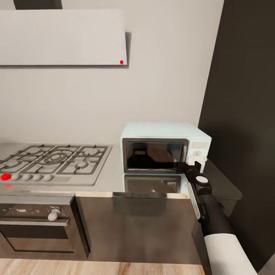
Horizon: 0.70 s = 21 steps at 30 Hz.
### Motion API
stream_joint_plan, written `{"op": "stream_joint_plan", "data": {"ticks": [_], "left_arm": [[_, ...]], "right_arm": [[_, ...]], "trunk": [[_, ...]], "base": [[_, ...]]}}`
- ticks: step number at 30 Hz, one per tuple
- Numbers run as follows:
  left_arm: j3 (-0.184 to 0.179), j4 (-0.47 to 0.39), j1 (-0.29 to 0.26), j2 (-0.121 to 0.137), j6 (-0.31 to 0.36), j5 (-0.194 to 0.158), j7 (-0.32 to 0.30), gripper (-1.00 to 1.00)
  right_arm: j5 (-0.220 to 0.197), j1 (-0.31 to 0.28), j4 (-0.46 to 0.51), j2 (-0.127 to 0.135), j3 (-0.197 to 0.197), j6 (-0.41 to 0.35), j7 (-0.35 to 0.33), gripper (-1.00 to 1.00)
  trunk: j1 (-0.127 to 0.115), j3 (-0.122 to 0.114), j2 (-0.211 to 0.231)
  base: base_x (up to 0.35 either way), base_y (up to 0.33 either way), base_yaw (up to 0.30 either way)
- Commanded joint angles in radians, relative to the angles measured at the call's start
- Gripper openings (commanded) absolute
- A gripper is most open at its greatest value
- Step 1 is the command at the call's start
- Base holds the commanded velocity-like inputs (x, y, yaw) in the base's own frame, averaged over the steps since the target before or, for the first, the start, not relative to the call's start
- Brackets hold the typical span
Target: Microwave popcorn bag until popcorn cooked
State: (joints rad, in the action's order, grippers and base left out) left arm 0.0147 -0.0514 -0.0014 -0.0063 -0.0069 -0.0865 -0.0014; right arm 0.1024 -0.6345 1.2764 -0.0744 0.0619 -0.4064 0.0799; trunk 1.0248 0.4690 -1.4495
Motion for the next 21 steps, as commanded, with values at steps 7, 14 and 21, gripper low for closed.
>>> {"op": "stream_joint_plan", "data": {"ticks": [7,14,21], "left_arm": [[0.001,0.000,0.000,0.000,-0.001,-0.009,0.000,1.00],[0.001,0.000,0.000,0.000,-0.001,-0.010,0.000,1.00],[0.001,0.000,0.000,0.000,-0.001,-0.009,0.000,1.00]], "right_arm": [[0.011,-0.001,0.000,0.001,0.002,-0.002,-0.002,1.00],[0.012,-0.001,0.000,0.005,0.003,0.000,-0.003,1.00],[0.022,-0.001,0.000,0.007,0.003,-0.007,-0.002,-1.00]], "trunk": [[0.000,0.001,0.000],[0.000,0.001,0.000],[0.000,0.001,0.000]], "base": [[0.121,0.000,0.000],[0.006,0.000,0.000],[0.000,0.000,0.000]]}}
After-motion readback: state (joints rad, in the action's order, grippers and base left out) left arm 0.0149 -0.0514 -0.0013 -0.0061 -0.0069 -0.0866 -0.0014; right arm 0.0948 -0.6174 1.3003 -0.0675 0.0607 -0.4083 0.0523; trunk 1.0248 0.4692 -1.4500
